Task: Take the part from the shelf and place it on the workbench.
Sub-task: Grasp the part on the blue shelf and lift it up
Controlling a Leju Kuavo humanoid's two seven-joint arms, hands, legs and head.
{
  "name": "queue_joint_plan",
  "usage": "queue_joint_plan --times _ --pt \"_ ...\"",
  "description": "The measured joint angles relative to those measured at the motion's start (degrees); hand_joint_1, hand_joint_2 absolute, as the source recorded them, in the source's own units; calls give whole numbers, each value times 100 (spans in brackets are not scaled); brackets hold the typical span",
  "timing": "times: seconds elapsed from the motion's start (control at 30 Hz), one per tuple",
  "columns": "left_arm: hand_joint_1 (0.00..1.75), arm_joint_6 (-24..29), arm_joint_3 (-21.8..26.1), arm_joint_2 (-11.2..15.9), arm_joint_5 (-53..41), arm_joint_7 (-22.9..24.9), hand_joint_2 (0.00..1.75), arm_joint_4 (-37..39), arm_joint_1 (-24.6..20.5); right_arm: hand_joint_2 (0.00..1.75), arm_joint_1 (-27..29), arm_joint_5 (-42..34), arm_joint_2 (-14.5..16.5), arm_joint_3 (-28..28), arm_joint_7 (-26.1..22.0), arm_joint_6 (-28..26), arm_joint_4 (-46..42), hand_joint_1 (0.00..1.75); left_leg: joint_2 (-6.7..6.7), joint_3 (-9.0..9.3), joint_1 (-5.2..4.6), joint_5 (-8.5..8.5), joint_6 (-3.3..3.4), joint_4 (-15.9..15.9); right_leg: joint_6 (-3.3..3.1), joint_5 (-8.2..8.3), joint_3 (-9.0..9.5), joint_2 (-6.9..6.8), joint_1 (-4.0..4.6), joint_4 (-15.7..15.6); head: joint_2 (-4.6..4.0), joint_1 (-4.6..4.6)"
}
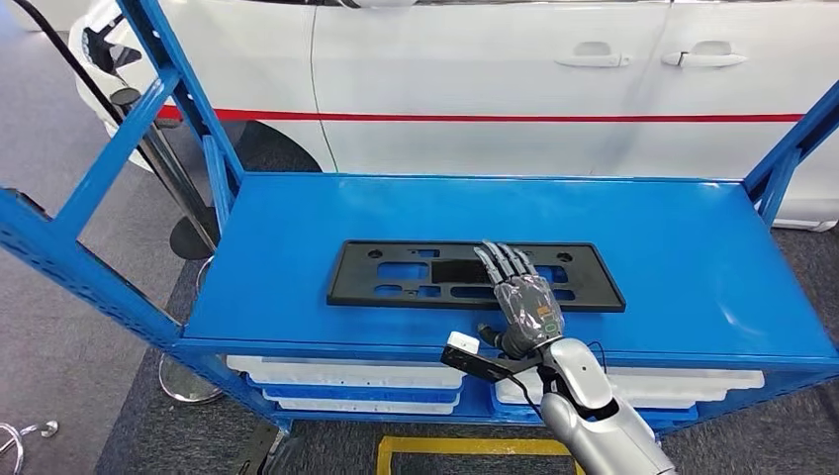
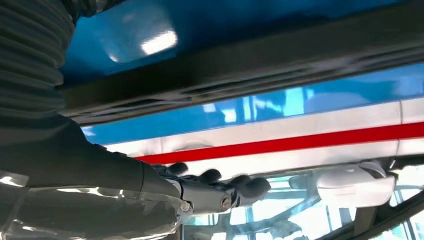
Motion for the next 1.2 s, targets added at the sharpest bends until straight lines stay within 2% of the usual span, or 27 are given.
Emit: queue_joint_plan --times 0.07,0.13,0.2,0.23,0.27,0.3,0.33,0.37,0.4,0.43,0.47,0.57,0.6,0.63,0.67,0.73,0.77,0.8,0.83,0.9,0.93,0.97,1.07,1.13,1.2 --pt "0 9 0 3 25 1 0 0 -3 175 -3 0 -4 15 13 -2 -2 0 0 3 9 -37 -55 20 -66 0 13 3 -9 -21 0 0" --pt "0 18 -1 8 30 1 0 0 -15 175 -13 2 -4 23 16 1 -5 0 6 -141 23 -245 -123 358 -132 0 47 -4 -34 -55 0 -3" --pt "0 32 -3 9 35 -1 0 0 -24 175 -12 7 -1 45 16 20 -5 0 12 -518 46 -582 -181 1103 -170 -15 62 -11 -33 -58 0 -7" --pt "0 39 -7 9 40 -5 0 1 -22 175 -9 11 -1 64 16 39 -4 0 13 -717 55 -689 -198 1456 -178 -23 64 -11 -28 -55 0 -7" --pt "0 43 -14 9 45 -13 0 1 -18 175 -6 15 -1 81 16 60 -4 0 13 -848 59 -699 -204 1654 -182 -31 69 -9 -24 -53 0 -7" --pt "0 44 -25 9 49 -26 0 2 -18 175 -5 18 -1 100 16 76 -3 0 13 -873 60 -587 -198 1627 -181 -45 82 -5 -21 -52 0 -7" --pt "0 43 -38 10 50 -45 0 3 -21 175 -5 21 -1 120 16 86 -3 0 13 -784 60 -375 -182 1376 -176 -61 104 0 -19 -51 0 -7" --pt "0 40 -56 13 49 -70 0 3 -28 175 -7 23 -1 138 16 90 -3 0 12 -617 58 -120 -156 977 -167 -81 133 4 -18 -51 0 -7" --pt "0 35 -78 19 46 -95 0 4 -39 175 -11 23 -1 155 16 90 -3 0 12 -444 46 58 -123 583 -151 -107 160 6 -13 -54 0 -6" --pt "0 31 -101 24 40 -122 0 4 -53 175 -20 24 -2 171 16 91 -3 0 11 -300 28 143 -84 266 -123 -129 175 7 -11 -60 0 -7" --pt "0 24 -124 31 34 -143 0 4 -63 175 -28 24 -2 182 16 93 -4 0 12 -214 6 151 -43 70 -89 -144 185 4 -9 -76 0 -7" --pt "0 14 -165 40 24 -178 0 9 -63 175 -37 24 -2 194 18 97 -4 0 8 -97 -9 91 81 -108 22 -101 216 -5 -14 -19 0 -5" --pt "0 14 -175 41 25 -187 0 11 -59 175 -42 24 -2 195 20 96 -4 0 7 -38 5 101 114 -133 51 -127 199 -5 -17 77 0 -3" --pt "0 16 -185 44 27 -194 0 13 -60 175 -50 24 -3 195 21 95 -5 0 7 23 16 104 139 -148 70 -225 131 -6 -20 230 0 -1" --pt "0 19 -192 48 38 -199 0 14 -64 175 -55 24 -3 195 23 95 -5 0 9 66 22 104 154 -155 87 -370 -8 -5 -27 483 0 1" --pt "0 27 -198 52 89 -195 0 18 -76 175 -46 25 -4 197 27 95 -5 0 9 93 13 75 172 -145 119 -670 -430 -5 -28 1144 0 1" --pt "0 31 -200 51 122 -187 0 22 -76 175 -33 26 -4 198 31 94 -4 0 7 102 9 54 171 -136 128 -719 -612 -6 -29 1372 0 1" --pt "0 37 -202 49 146 -181 0 28 -74 175 -20 30 -5 199 37 93 -3 0 2 118 9 24 169 -126 125 -649 -708 -6 -29 1418 0 1" --pt "0 44 -203 48 162 -176 0 34 -72 175 -14 34 -7 199 43 93 -2 0 -2 146 10 -12 161 -111 116 -450 -686 -7 -29 1237 0 1" --pt "0 61 -214 46 168 -176 0 45 -73 175 -14 55 -10 201 56 92 -1 0 -4 212 12 -105 123 -83 80 49 -438 -11 -25 517 0 2" --pt "0 70 -222 46 168 -176 0 50 -83 175 -19 67 -11 203 64 90 1 0 -3 229 10 -147 96 -62 57 161 -332 -10 -7 215 0 2" --pt "0 82 -228 46 169 -178 0 55 -94 175 -19 84 -11 206 77 88 3 0 2 230 7 -184 64 -45 22 216 -281 -6 5 53 0 -1" --pt "0 110 -245 45 168 -179 0 62 -117 175 -23 179 -4 220 178 76 0 0 10 241 4 -243 -30 12 -90 188 -247 9 23 20 0 -8" --pt "0 122 -257 42 167 -183 0 63 -127 175 -51 272 3 223 299 73 -1 84 13 186 16 -356 -83 230 -152 161 -162 -2 8 -15 0 -8" --pt "0 130 -263 38 166 -187 0 63 -136 175 -69 320 10 226 378 82 5 171 17 -118 40 -642 -140 842 -196 136 -109 -14 -5 -37 0 -9"
